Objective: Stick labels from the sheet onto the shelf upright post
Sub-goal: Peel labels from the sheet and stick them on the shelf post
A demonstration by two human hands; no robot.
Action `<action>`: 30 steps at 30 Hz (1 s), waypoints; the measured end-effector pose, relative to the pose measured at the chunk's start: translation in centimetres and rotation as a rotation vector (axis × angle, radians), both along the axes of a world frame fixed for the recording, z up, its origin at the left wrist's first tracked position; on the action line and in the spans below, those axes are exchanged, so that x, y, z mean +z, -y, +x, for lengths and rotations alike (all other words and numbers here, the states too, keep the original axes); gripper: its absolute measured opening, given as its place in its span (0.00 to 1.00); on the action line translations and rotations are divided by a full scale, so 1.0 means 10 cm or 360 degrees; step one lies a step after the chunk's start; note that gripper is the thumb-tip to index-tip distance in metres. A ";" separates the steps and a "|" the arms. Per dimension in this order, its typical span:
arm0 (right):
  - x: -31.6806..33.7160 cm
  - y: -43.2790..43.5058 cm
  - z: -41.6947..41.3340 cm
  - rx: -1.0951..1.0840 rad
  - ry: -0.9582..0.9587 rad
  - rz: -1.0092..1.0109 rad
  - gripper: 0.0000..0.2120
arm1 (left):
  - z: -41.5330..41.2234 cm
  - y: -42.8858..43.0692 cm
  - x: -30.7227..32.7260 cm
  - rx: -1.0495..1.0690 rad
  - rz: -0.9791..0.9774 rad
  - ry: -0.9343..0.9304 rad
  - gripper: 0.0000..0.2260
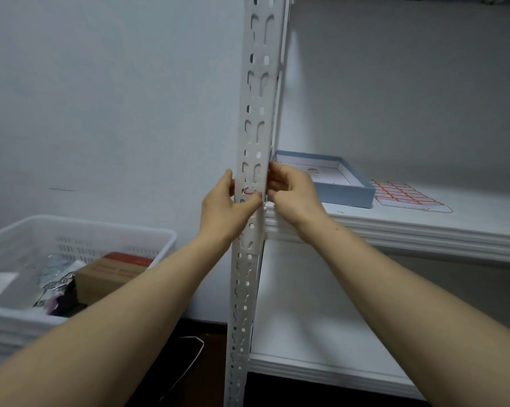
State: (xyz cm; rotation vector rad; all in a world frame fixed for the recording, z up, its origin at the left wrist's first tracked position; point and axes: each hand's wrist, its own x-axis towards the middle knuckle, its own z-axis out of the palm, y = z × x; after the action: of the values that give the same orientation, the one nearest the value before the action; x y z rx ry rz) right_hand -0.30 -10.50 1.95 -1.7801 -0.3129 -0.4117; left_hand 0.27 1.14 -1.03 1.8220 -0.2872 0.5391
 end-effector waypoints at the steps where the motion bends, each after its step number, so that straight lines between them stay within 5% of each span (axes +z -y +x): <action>1: -0.02 0.00 0.01 0.0006 0.0002 0.0027 0.28 | 0.01 0.01 0.02 0.0013 0.0004 0.0005 0.17; 6: -0.03 0.00 -0.02 0.0037 0.0009 0.0110 0.27 | 0.11 0.01 0.06 -0.0010 0.0053 -0.0002 0.09; 25: -0.10 0.03 -0.06 0.0055 -0.0022 0.0083 0.33 | 0.13 0.07 0.00 0.0070 0.0251 0.0057 0.07; 30: -0.10 0.03 -0.07 0.0040 -0.0035 0.0041 0.35 | 0.17 0.12 -0.05 -0.0096 -0.0078 0.0036 0.19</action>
State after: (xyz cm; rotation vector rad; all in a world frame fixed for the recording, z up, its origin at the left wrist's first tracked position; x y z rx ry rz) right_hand -0.99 -10.77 0.94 -1.7528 -0.3130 -0.3767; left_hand 1.98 -0.01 -1.49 1.7555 -0.3407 0.5206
